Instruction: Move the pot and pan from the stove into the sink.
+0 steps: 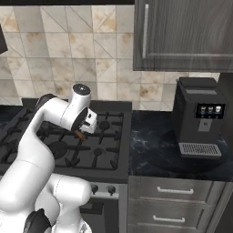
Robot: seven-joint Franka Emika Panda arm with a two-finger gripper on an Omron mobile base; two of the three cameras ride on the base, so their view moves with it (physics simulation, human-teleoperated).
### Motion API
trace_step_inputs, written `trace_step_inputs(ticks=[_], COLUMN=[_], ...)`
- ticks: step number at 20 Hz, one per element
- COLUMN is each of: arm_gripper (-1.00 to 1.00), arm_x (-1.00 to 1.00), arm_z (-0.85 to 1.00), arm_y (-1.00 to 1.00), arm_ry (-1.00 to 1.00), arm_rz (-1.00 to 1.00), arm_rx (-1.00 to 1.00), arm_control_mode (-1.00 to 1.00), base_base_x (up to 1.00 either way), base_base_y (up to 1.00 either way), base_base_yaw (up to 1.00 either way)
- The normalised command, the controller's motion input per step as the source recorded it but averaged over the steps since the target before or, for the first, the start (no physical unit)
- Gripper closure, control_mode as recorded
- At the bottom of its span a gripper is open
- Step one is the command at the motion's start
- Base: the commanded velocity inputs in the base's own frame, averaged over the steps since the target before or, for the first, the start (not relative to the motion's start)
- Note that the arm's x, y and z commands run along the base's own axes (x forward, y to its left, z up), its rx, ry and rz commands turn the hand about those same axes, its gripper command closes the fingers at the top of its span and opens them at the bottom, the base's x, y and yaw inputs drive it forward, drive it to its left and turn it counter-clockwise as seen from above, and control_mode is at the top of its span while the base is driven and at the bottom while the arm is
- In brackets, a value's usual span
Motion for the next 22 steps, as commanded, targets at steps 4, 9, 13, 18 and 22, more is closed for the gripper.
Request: trace_step_inputs(ticks=[4, 9, 13, 18, 22], arm_gripper=[-1.00, -1.00, -1.00, -1.00, -1.00], arm_x=[0.00, 0.00, 0.04, 0.44, 0.41], arm_z=[-0.21, -0.24, -0.07, -0.18, -0.18], arm_y=[0.00, 0.01, 0.00, 0.13, 0.09], arm_ry=[0.04, 0.02, 0.00, -0.03, -0.10], arm_rz=[0.19, 0.12, 0.00, 0.00, 0.01], arm_rx=[-0.12, -0.15, -0.02, -0.08, -0.07], arm_control_mode=[-1.00, -1.00, -1.00, -1.00, -1.00], base_base_x=[0.00, 0.00, 0.00, 0.00, 0.00], base_base_y=[0.00, 0.00, 0.00, 0.00, 0.00], base_base_yaw=[0.00, 0.00, 0.00, 0.00, 0.00])
